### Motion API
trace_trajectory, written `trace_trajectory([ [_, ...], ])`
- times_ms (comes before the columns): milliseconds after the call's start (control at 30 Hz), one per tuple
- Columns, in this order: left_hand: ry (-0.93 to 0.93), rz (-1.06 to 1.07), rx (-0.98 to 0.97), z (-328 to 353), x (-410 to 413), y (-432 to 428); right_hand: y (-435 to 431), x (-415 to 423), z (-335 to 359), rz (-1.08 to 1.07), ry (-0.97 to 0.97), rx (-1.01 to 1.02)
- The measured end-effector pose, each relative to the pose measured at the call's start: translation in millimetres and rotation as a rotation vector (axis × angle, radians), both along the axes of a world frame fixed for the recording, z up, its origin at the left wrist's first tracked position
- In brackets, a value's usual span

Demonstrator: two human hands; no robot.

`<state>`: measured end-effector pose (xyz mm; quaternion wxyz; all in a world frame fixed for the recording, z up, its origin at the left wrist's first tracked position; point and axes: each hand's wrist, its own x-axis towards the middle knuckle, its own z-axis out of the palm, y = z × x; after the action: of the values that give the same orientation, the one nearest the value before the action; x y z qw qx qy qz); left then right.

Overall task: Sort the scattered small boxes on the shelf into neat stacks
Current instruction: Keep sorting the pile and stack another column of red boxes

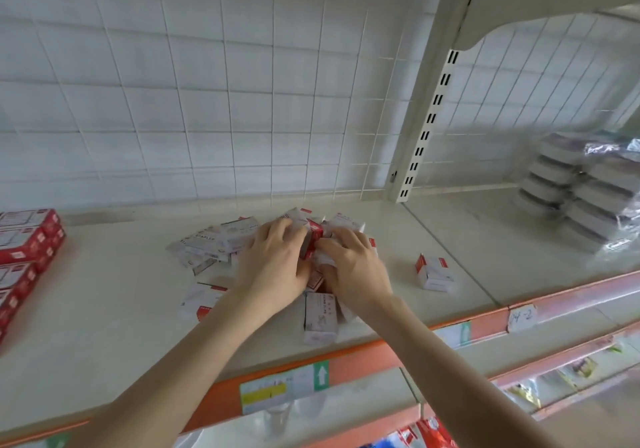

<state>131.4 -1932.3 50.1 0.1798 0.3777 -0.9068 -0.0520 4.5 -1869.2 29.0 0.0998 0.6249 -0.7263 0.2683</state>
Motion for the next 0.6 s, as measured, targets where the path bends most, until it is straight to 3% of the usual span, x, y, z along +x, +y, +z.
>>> trace_trajectory([
  [600,-0.01,0.148,0.006,-7,-19,-16,4,-40,-8,-0.029,-0.015,0.054],
])
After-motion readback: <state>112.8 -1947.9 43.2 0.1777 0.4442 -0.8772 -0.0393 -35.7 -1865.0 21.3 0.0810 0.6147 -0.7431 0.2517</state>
